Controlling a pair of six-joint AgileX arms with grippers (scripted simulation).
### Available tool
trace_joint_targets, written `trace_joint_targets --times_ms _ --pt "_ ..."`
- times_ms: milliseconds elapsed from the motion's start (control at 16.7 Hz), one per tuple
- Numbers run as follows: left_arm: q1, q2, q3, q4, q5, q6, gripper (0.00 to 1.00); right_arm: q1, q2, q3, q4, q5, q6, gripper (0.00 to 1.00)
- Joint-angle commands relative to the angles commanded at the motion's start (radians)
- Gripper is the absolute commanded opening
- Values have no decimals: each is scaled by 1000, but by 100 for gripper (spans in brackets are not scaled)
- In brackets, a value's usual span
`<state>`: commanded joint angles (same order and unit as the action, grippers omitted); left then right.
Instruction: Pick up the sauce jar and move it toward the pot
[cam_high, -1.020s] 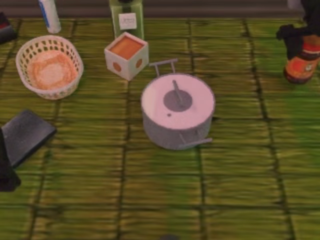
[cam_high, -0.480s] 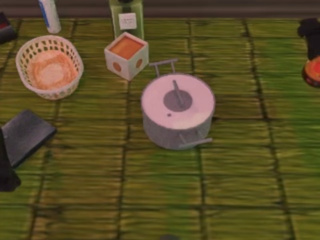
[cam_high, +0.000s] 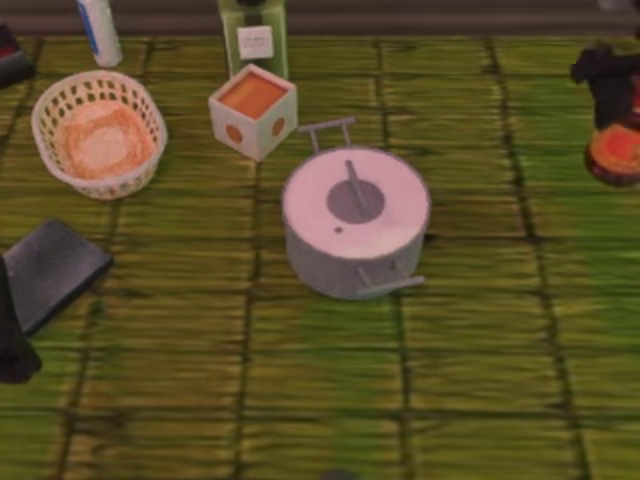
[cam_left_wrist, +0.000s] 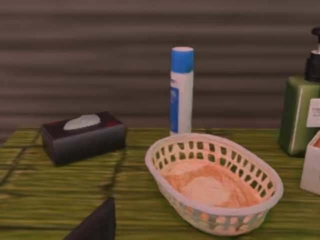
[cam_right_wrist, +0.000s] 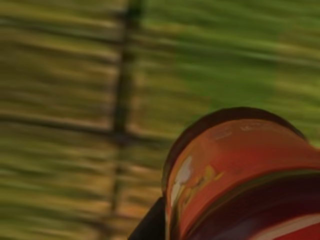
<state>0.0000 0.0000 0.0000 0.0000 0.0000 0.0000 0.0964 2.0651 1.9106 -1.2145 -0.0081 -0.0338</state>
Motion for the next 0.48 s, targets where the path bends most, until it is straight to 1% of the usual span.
trace_joint_targets --times_ms 300,480 --pt "0 0 0 0 0 0 100 134 -36 -161 121 38 239 0" --pt "0 0 0 0 0 0 100 194 -53 -234 174 56 329 0"
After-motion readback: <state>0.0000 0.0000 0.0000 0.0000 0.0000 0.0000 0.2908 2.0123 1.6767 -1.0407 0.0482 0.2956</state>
